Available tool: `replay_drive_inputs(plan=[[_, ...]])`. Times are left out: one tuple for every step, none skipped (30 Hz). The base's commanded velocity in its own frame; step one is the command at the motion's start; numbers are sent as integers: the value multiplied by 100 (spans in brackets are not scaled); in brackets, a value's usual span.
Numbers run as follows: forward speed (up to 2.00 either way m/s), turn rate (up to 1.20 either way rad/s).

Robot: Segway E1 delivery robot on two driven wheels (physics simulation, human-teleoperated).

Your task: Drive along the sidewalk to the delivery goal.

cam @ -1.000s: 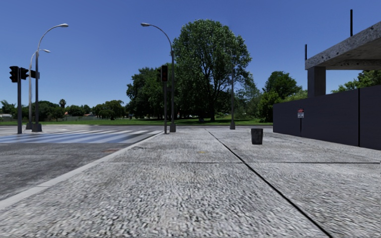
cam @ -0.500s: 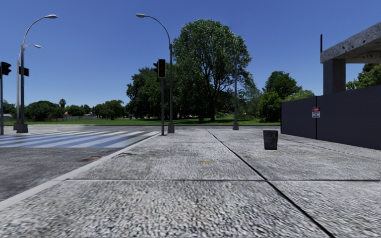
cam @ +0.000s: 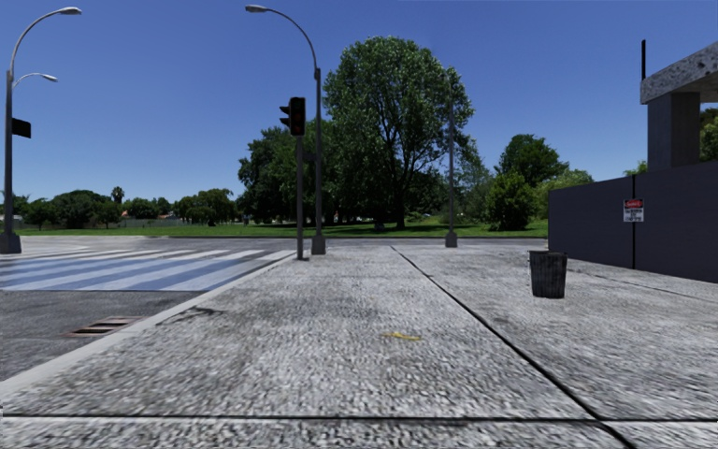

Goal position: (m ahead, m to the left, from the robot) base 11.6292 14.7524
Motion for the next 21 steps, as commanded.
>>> replay_drive_inputs(plan=[[200,0],[200,0],[200,0],[200,0],[200,0],[200,0],[200,0],[200,0],[200,0],[200,0],[200,0],[200,0],[200,0],[200,0],[200,0],[200,0],[200,0],[200,0],[200,0],[200,0],[200,0]])
